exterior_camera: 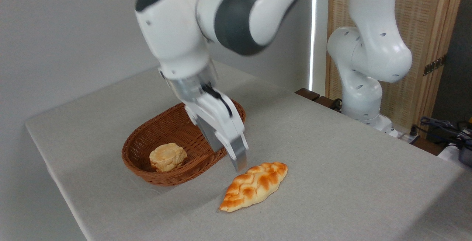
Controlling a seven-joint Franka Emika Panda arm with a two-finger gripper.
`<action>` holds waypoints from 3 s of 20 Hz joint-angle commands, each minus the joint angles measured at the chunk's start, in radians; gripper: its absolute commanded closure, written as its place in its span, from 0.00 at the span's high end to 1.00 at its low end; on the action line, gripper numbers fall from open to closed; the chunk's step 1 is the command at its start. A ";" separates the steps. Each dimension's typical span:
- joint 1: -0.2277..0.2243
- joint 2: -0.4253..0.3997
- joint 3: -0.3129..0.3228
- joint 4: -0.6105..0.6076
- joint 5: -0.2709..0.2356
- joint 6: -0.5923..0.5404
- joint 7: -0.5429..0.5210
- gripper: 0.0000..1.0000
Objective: Put bread into the basket
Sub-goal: 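Move the gripper from the basket down over the braided loaf, then close the gripper on the braided loaf's middle, then lift the braided loaf and carry it over the basket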
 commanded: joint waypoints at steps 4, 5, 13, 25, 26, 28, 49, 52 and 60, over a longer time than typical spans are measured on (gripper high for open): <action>-0.002 -0.002 0.022 -0.123 0.079 0.138 0.049 1.00; -0.002 0.002 0.022 -0.129 0.085 0.152 0.049 1.00; -0.002 0.014 0.022 -0.143 0.130 0.160 0.052 0.83; -0.002 0.024 0.022 -0.138 0.125 0.181 0.075 0.09; -0.002 0.024 0.022 -0.138 0.124 0.181 0.075 0.10; -0.002 0.024 0.022 -0.138 0.124 0.181 0.075 0.10; -0.015 -0.061 -0.033 0.060 0.050 0.009 0.073 0.15; -0.015 -0.064 -0.086 0.104 -0.011 0.002 0.052 0.24; -0.016 -0.036 -0.216 0.111 -0.042 0.015 -0.152 0.88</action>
